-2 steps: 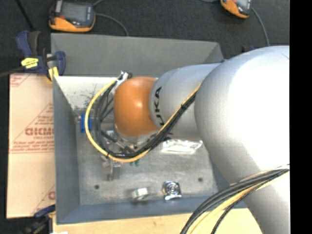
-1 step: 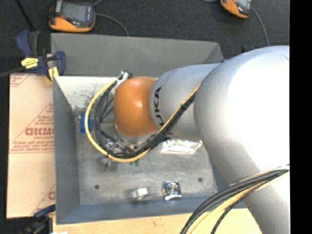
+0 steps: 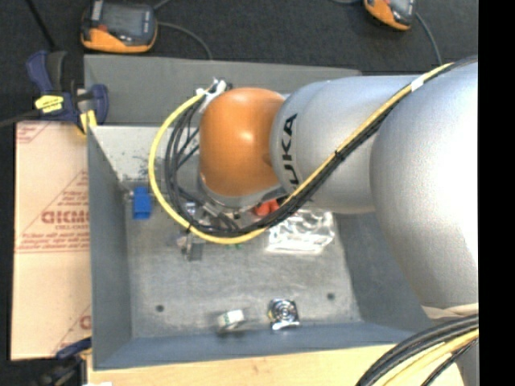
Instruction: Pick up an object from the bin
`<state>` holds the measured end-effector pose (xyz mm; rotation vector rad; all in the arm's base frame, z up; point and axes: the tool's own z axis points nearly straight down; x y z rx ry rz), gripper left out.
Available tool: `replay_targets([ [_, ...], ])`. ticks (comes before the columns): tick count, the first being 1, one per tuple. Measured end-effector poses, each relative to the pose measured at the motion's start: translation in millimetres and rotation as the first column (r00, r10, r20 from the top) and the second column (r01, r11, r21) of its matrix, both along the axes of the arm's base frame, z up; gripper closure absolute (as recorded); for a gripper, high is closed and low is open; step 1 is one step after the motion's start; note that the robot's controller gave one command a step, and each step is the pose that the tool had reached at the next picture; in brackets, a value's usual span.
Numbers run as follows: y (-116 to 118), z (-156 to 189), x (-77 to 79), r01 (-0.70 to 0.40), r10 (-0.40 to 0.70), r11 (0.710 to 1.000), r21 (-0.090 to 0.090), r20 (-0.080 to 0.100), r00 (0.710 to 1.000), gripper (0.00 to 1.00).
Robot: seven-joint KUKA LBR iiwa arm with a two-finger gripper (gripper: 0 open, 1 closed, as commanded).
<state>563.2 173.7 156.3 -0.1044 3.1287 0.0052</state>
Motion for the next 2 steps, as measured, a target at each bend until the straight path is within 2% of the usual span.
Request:
replay_targets([
  [2,-0.3,40.2,3.4,0.008,-0.008,1.0,-0.001,-0.004,1.0,1.0],
])
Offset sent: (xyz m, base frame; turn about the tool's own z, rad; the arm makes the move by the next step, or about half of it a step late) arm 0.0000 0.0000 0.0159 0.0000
